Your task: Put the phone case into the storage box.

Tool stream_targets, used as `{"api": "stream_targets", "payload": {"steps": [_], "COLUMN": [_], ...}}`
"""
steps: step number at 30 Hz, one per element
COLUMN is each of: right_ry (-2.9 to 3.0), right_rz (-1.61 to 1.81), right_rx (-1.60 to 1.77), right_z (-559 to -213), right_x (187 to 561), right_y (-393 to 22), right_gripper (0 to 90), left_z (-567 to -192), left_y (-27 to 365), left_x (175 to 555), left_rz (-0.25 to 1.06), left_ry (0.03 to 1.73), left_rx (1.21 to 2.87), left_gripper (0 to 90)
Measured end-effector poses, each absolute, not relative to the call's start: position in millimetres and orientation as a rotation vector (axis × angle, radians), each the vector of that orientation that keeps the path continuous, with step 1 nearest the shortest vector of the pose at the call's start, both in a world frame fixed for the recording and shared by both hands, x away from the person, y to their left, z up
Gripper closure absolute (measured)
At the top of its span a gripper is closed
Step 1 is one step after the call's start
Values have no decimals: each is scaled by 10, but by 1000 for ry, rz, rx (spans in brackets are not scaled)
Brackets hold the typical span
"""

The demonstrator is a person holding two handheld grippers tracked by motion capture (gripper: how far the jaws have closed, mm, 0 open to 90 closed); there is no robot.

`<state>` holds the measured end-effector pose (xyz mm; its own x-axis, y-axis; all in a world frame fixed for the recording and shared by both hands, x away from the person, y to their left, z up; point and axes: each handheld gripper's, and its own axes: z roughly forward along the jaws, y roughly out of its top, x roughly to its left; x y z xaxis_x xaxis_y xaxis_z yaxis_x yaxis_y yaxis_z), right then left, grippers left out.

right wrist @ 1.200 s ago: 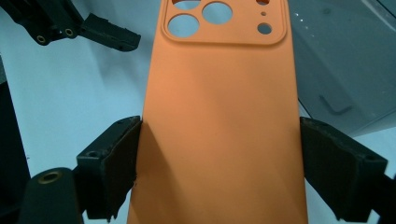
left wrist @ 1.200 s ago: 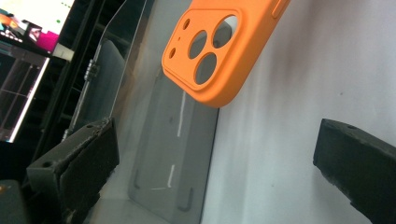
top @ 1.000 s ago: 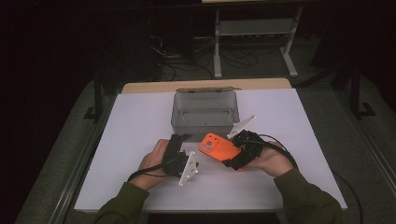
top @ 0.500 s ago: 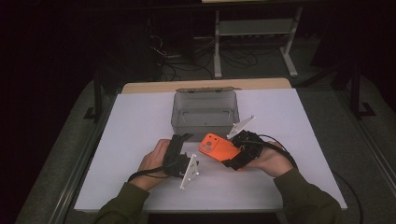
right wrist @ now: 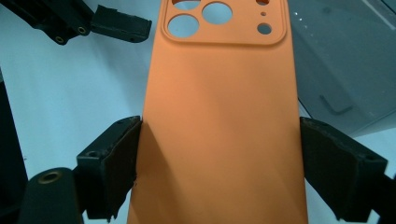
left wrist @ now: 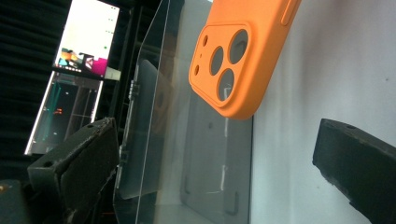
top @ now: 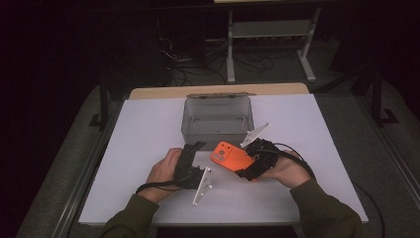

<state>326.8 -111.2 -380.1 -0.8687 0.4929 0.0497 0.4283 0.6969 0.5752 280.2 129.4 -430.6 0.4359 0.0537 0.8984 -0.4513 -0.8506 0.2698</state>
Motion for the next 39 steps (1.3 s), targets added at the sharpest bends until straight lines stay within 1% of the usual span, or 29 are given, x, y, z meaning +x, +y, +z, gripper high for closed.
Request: {"api": "stream_targets", "payload": {"steps": [19, 39], "right_ry": [2797, 2804], "right_rz": [913, 951], "right_rx": [773, 721], "right_z": [-3796, -3712], "right_x": [3266, 3316], "right_y": [-1065, -829], "right_gripper": [155, 155], "left_z": [-4313, -4316], "left_y": [1230, 1167], "left_x": [2733, 2666], "left_rz": [1444, 1518], "left_ry": [-379, -404], "left_rx": [2204, 2177], "left_gripper": [0, 1]}}
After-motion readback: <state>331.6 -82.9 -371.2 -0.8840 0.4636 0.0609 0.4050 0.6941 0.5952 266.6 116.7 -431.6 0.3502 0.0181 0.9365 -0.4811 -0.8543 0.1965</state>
